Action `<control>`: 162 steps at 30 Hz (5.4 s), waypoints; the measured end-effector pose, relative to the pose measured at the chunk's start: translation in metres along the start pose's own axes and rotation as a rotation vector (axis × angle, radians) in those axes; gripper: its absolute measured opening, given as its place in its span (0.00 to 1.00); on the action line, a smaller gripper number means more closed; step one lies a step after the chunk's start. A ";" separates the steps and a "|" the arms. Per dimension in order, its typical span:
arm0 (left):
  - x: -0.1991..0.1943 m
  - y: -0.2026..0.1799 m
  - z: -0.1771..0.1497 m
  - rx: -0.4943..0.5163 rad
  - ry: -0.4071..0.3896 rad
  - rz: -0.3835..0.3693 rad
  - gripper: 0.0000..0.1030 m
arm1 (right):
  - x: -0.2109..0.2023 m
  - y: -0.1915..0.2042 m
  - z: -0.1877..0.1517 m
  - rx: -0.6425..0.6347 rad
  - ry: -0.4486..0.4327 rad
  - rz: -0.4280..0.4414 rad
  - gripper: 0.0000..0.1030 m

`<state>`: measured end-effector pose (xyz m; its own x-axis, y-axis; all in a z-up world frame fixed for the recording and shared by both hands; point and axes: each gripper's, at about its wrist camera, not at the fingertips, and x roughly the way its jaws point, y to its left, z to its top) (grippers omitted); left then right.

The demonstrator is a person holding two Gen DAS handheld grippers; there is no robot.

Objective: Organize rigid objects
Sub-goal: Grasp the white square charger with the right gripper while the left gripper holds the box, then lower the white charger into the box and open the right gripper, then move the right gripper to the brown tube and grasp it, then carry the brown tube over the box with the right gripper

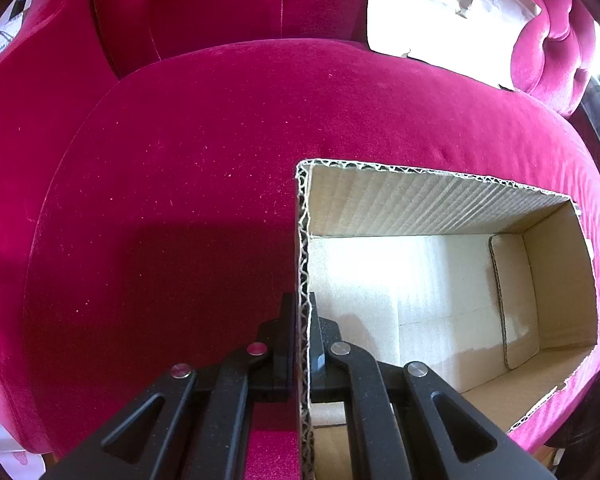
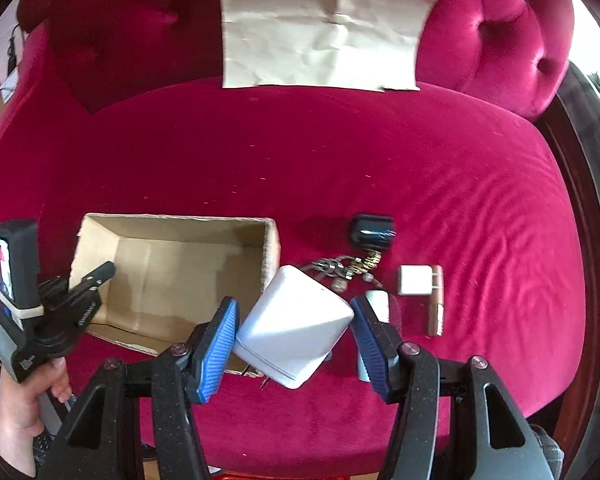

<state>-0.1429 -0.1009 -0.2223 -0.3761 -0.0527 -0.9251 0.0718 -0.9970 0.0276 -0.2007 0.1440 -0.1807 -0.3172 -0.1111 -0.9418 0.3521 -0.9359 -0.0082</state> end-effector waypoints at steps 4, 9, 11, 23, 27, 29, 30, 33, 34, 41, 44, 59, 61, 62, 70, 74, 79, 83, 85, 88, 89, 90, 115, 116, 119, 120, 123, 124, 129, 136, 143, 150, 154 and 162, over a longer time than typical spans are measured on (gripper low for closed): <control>-0.002 -0.001 -0.001 -0.001 0.001 -0.001 0.03 | 0.004 0.014 0.004 -0.021 0.004 0.021 0.59; 0.001 -0.003 0.001 -0.005 0.001 -0.003 0.03 | 0.017 0.033 0.008 -0.060 0.002 0.042 0.59; 0.001 -0.003 0.000 -0.006 0.001 -0.004 0.03 | 0.022 0.039 0.010 -0.071 0.009 0.051 0.59; 0.000 -0.005 -0.002 -0.021 0.000 0.006 0.03 | 0.057 0.074 0.012 -0.121 0.035 0.093 0.59; -0.001 -0.006 -0.003 -0.026 -0.001 0.006 0.03 | 0.069 0.080 0.011 -0.112 0.051 0.110 0.59; 0.003 -0.012 -0.001 -0.024 -0.001 0.008 0.03 | 0.074 0.080 0.011 -0.108 0.054 0.111 0.59; 0.003 -0.013 -0.001 -0.024 -0.002 0.009 0.03 | 0.077 0.081 0.011 -0.102 0.061 0.113 0.59; 0.001 -0.013 -0.002 -0.023 -0.001 0.010 0.03 | 0.081 0.080 0.010 -0.090 0.071 0.119 0.59; -0.003 -0.011 -0.006 -0.024 -0.001 0.008 0.03 | 0.081 0.080 0.009 -0.091 0.072 0.118 0.60; 0.006 -0.020 0.001 -0.031 -0.004 0.018 0.03 | 0.082 0.083 0.010 -0.096 0.068 0.127 0.60; 0.010 -0.024 0.004 -0.030 -0.005 0.018 0.03 | 0.077 0.085 0.012 -0.103 0.058 0.132 0.60; 0.012 -0.026 0.002 -0.053 -0.012 0.059 0.03 | 0.048 0.086 0.008 -0.148 -0.026 0.095 1.00; 0.004 -0.022 -0.003 -0.055 -0.012 0.061 0.03 | 0.045 0.084 0.007 -0.150 -0.030 0.103 1.00; 0.003 -0.021 -0.003 -0.054 -0.012 0.061 0.03 | 0.047 0.082 0.008 -0.154 -0.034 0.100 1.00; 0.000 -0.021 -0.004 -0.053 -0.013 0.066 0.03 | 0.024 0.070 0.010 -0.150 -0.076 0.110 1.00; 0.000 -0.021 -0.005 -0.052 -0.014 0.068 0.03 | 0.020 0.059 0.015 -0.141 -0.088 0.104 1.00; 0.001 -0.020 -0.005 -0.055 -0.014 0.069 0.03 | 0.006 0.039 0.014 -0.143 -0.110 0.097 1.00; 0.001 -0.020 -0.005 -0.053 -0.015 0.072 0.03 | 0.003 0.019 0.017 -0.116 -0.114 0.078 1.00; 0.000 -0.019 -0.005 -0.051 -0.015 0.074 0.03 | 0.001 0.008 0.018 -0.106 -0.119 0.065 1.00; 0.000 -0.017 -0.006 -0.052 -0.015 0.074 0.03 | -0.001 -0.009 0.016 -0.092 -0.129 0.036 1.00; -0.001 -0.017 -0.006 -0.052 -0.015 0.074 0.03 | -0.001 -0.014 0.016 -0.088 -0.129 0.030 1.00; -0.001 -0.017 -0.006 -0.052 -0.016 0.077 0.03 | 0.000 -0.021 0.015 -0.078 -0.131 0.020 1.00; 0.000 -0.016 -0.002 -0.031 -0.024 0.098 0.03 | 0.065 -0.150 -0.009 0.113 -0.053 -0.115 1.00; 0.000 -0.015 -0.001 -0.030 -0.024 0.098 0.03 | 0.068 -0.152 -0.010 0.113 -0.047 -0.119 1.00; -0.001 -0.019 -0.003 -0.031 -0.026 0.099 0.03 | 0.077 -0.158 -0.013 0.111 -0.040 -0.120 1.00; -0.001 -0.019 -0.003 -0.039 -0.031 0.125 0.03 | 0.080 -0.159 -0.013 0.110 -0.039 -0.122 1.00; 0.000 -0.020 -0.003 -0.039 -0.033 0.127 0.03 | 0.086 -0.166 -0.015 0.122 -0.031 -0.126 1.00; 0.000 -0.020 -0.003 -0.039 -0.033 0.127 0.03 | 0.088 -0.169 -0.015 0.131 -0.028 -0.128 1.00; 0.000 -0.020 -0.004 -0.038 -0.034 0.128 0.03 | 0.096 -0.179 -0.016 0.163 -0.020 -0.134 0.99; 0.000 -0.020 -0.003 -0.039 -0.035 0.129 0.03 | 0.102 -0.180 -0.014 0.154 -0.005 -0.138 0.87; 0.001 -0.021 -0.004 -0.041 -0.034 0.129 0.03 | 0.101 -0.175 -0.012 0.139 -0.009 -0.107 0.66; 0.001 -0.021 -0.004 -0.041 -0.036 0.132 0.03 | 0.097 -0.171 -0.010 0.110 -0.029 -0.088 0.16; 0.001 -0.021 -0.004 -0.040 -0.036 0.133 0.03 | 0.094 -0.180 -0.013 0.126 -0.028 -0.080 0.16; 0.002 -0.021 -0.003 -0.043 -0.036 0.133 0.03 | 0.081 -0.186 -0.013 0.127 -0.037 -0.100 0.16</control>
<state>-0.1422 -0.0796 -0.2254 -0.3935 -0.1873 -0.9000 0.1628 -0.9778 0.1323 -0.2804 0.3130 -0.2599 -0.3783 -0.0251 -0.9253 0.2040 -0.9773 -0.0569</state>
